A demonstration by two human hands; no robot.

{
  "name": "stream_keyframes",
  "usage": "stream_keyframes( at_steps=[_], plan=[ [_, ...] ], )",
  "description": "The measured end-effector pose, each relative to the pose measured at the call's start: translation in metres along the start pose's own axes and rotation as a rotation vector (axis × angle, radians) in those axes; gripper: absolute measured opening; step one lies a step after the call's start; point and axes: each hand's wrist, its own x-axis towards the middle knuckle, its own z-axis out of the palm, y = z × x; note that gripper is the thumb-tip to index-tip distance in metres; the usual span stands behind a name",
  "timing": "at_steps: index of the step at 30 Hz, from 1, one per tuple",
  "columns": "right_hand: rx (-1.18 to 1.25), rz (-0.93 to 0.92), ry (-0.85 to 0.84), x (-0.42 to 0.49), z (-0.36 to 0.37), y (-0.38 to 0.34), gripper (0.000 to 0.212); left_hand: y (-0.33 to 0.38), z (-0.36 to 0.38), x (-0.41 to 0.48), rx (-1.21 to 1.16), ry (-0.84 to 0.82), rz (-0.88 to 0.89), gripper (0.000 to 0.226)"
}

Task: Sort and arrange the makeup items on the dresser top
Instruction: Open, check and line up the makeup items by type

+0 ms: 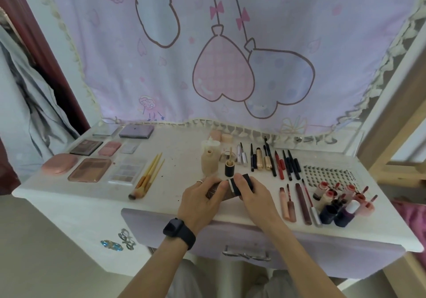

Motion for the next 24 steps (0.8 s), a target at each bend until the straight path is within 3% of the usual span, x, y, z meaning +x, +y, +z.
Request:
stream_keyframes(
  at_steps=[8,15,20,24],
  plan=[
    [0.011,-0.002,0.031,0.0,0.002,0.0,0.047,0.0,0.0,-0.003,-0.022,0.069,0.02,0.035],
    [0.026,0.051,-0.001,0.003,0.003,-0.008,0.05,0.0,0.002,-0.005,-0.003,0.143,0.006,0.03],
    [0.011,-0.028,0.05,-0.006,0.006,-0.007,0.045,0.0,0.0,-0.005,-0.018,0.207,0.025,0.025],
    [0.051,0.038,-0.035,-0.005,0.003,-0.02,0.046,0.004,-0.005,-0.004,-0.028,0.208,-0.001,0.032]
  ],
)
